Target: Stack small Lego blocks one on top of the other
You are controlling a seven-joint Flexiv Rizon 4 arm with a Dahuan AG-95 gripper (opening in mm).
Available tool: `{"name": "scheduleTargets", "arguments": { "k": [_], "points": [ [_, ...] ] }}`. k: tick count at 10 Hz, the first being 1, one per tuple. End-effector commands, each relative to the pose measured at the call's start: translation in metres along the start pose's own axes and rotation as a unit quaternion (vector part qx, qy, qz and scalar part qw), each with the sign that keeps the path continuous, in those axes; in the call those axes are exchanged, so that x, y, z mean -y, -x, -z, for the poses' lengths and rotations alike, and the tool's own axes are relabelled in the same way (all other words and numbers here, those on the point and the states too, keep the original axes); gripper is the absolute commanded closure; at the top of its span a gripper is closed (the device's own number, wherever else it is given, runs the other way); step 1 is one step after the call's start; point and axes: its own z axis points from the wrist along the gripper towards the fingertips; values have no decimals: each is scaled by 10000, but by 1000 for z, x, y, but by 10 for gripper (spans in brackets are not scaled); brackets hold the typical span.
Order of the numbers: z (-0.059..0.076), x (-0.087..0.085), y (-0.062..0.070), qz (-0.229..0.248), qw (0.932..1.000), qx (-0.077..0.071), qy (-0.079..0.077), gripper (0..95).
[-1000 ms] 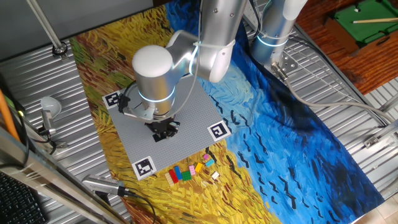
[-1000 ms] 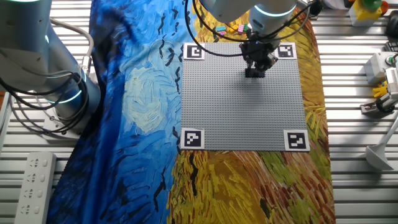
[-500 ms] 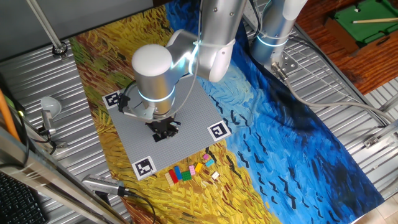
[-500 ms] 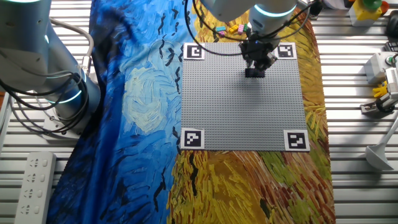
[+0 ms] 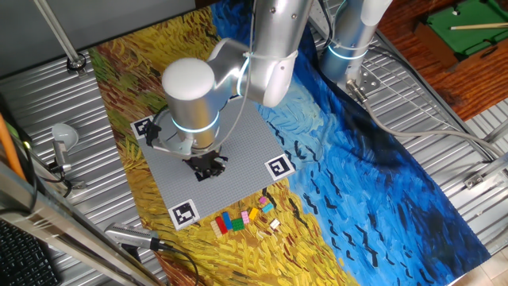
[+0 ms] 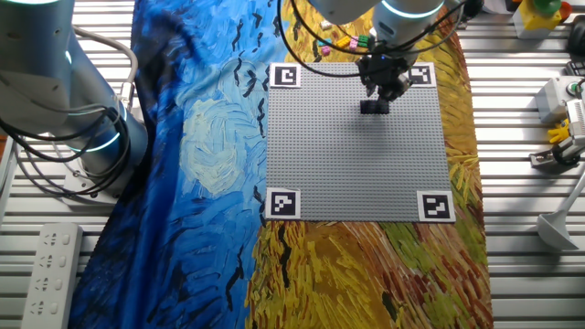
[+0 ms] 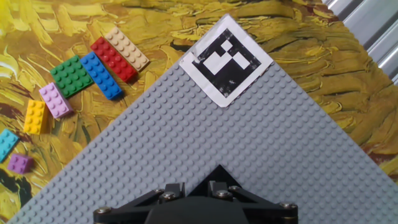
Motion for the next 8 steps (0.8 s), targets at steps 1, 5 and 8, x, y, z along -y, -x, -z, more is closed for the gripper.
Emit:
{"name": "scheduleTargets", "arguments": {
  "k": [1, 5, 8],
  "points": [
    [-7, -2, -4, -77, 9997, -15, 212, 760],
    [5, -5, -2, -39, 9999, -65, 105, 760],
    [18, -10, -4, 0, 9999, -113, 75, 760]
  ]
}}
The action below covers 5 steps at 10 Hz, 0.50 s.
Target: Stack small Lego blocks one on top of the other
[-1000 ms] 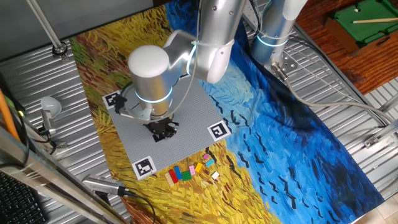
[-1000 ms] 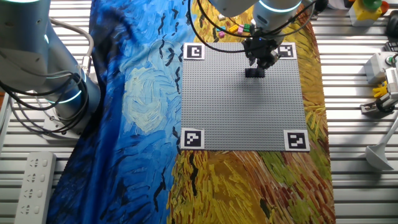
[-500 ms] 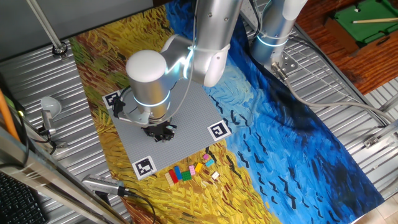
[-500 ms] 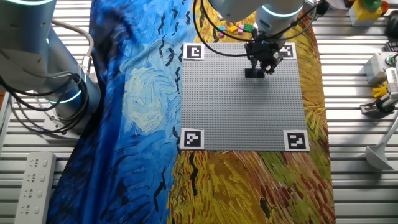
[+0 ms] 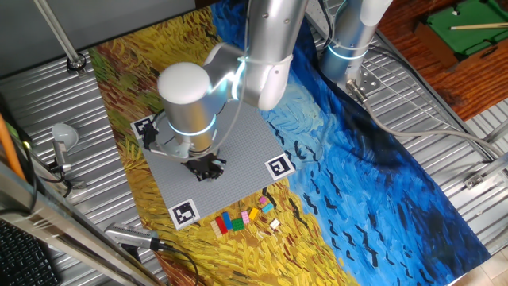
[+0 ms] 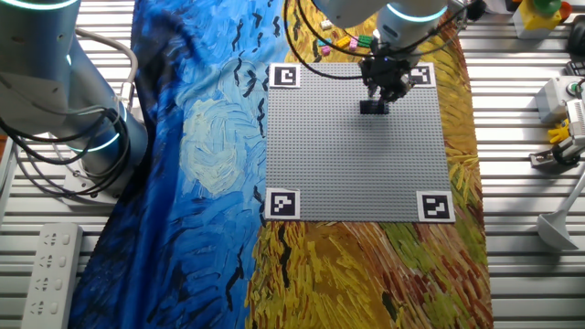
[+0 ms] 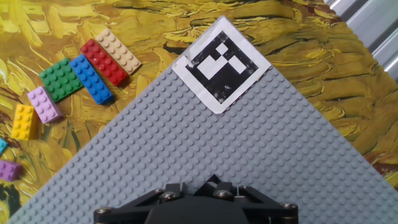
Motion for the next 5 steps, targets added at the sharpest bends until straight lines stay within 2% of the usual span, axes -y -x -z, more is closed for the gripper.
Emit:
{"name": "scheduleTargets", "arguments": {
  "k": [1, 4, 5],
  "points": [
    [5, 1, -2, 30, 10000, 18, 34, 760],
    [6, 4, -6, 43, 10000, 17, 19, 760],
    [2, 6, -6, 62, 10000, 15, 8, 760]
  ]
}}
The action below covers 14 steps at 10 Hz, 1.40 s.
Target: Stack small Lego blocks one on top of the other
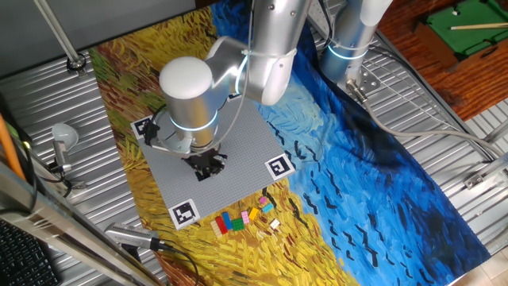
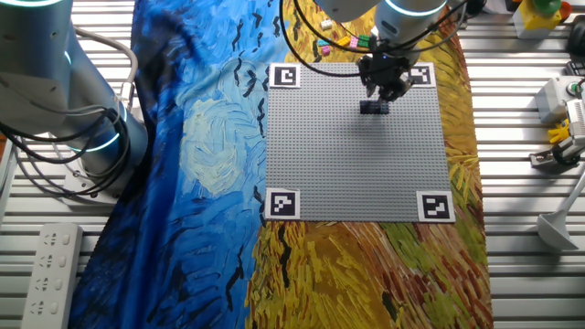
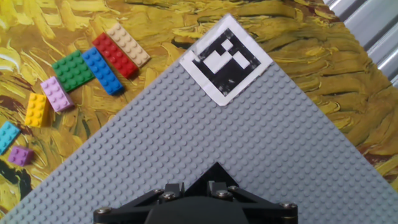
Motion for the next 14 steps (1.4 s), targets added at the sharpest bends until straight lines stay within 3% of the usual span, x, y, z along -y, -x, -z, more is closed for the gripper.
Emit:
{"name": "scheduleTargets", "arguments": {
  "k": [1, 4, 10, 14],
  "points": [
    [-7, 4, 0, 44, 10000, 6, -20, 760],
    [-20, 10, -1, 96, 10000, 9, -17, 760],
    [7, 1, -7, 101, 9999, 3, 28, 760],
    [3, -3, -12, 101, 9999, 6, 16, 760]
  ]
}}
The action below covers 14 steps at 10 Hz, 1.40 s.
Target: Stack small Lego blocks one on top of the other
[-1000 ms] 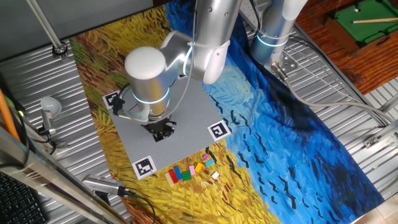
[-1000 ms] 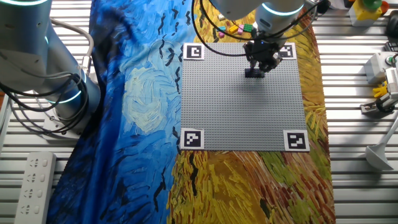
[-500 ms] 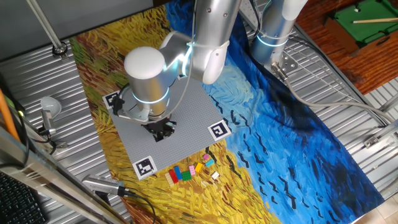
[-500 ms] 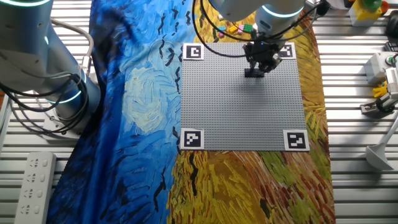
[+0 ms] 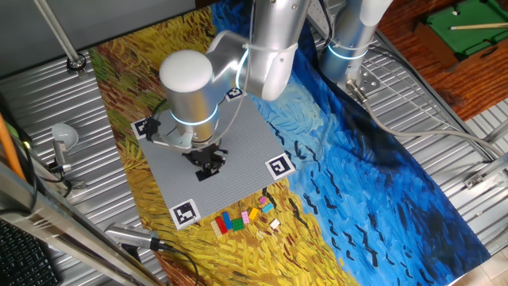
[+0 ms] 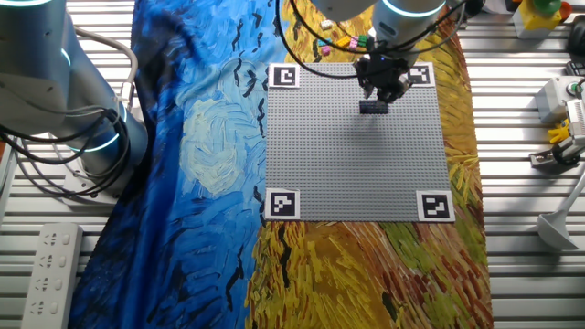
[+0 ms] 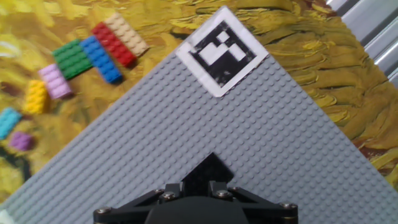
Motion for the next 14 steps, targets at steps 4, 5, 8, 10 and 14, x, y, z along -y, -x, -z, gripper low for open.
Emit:
{"name": "scheduleTargets", "arguments": {
  "k": [4, 5, 8, 10, 14],
  "points": [
    [-20, -2, -7, 78, 9999, 33, -98, 760],
    [-23, -1, -7, 76, 10000, 9, -50, 760],
    [-17, -5, -7, 0, 10000, 19, -24, 760],
    [-5, -11, -6, -37, 10000, -13, -21, 760],
    [-1, -15, -3, -62, 10000, -4, 2, 760]
  ]
}}
